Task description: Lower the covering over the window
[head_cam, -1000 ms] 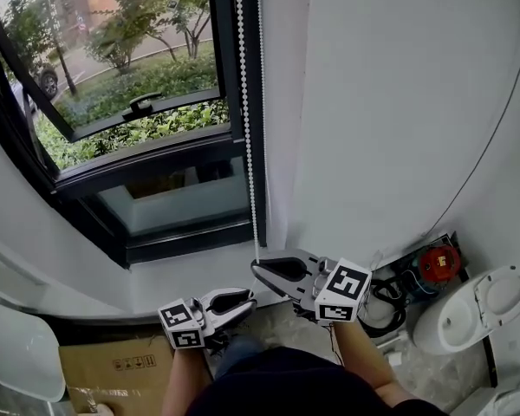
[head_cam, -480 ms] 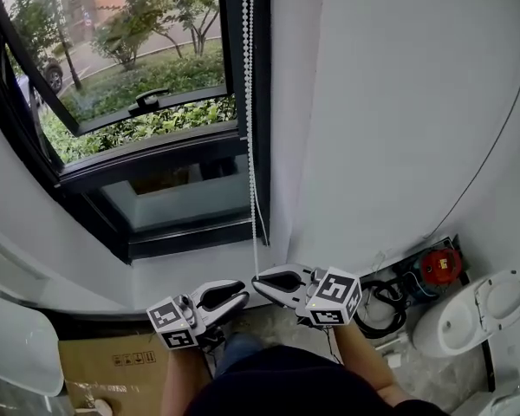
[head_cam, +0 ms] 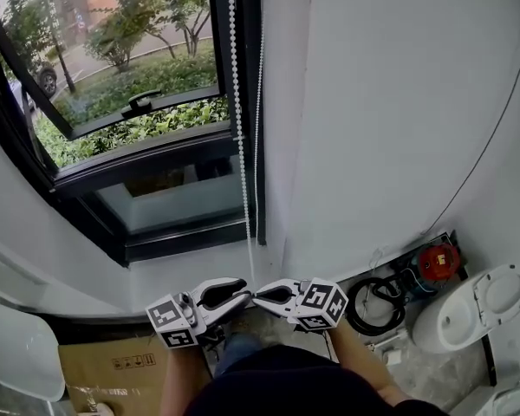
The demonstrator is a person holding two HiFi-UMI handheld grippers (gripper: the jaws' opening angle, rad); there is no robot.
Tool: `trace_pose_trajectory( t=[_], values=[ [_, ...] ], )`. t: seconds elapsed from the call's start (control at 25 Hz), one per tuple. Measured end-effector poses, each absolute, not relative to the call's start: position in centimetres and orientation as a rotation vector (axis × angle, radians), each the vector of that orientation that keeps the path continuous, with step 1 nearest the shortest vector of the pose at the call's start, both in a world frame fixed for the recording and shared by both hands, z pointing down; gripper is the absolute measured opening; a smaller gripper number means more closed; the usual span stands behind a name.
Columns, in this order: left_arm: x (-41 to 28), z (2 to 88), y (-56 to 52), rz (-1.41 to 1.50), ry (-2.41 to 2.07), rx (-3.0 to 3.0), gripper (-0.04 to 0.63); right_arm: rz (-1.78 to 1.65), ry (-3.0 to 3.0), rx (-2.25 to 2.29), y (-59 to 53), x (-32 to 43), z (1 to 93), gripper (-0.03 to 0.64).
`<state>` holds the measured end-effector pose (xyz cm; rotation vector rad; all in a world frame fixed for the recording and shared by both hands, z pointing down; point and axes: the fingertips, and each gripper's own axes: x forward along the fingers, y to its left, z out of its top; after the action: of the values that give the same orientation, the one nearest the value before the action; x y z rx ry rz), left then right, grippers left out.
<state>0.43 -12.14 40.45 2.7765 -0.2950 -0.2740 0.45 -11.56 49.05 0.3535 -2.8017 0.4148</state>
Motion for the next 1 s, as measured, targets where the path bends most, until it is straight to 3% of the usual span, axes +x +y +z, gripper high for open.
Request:
trace_pose_trajectory(
  t=[1.0],
  values=[
    [2.7,32.4,-14.7,-0.371,-0.268,2.943,0.109,0.422,-2.815,0.314,-10.3,0.4,49.3,0.012]
  ],
)
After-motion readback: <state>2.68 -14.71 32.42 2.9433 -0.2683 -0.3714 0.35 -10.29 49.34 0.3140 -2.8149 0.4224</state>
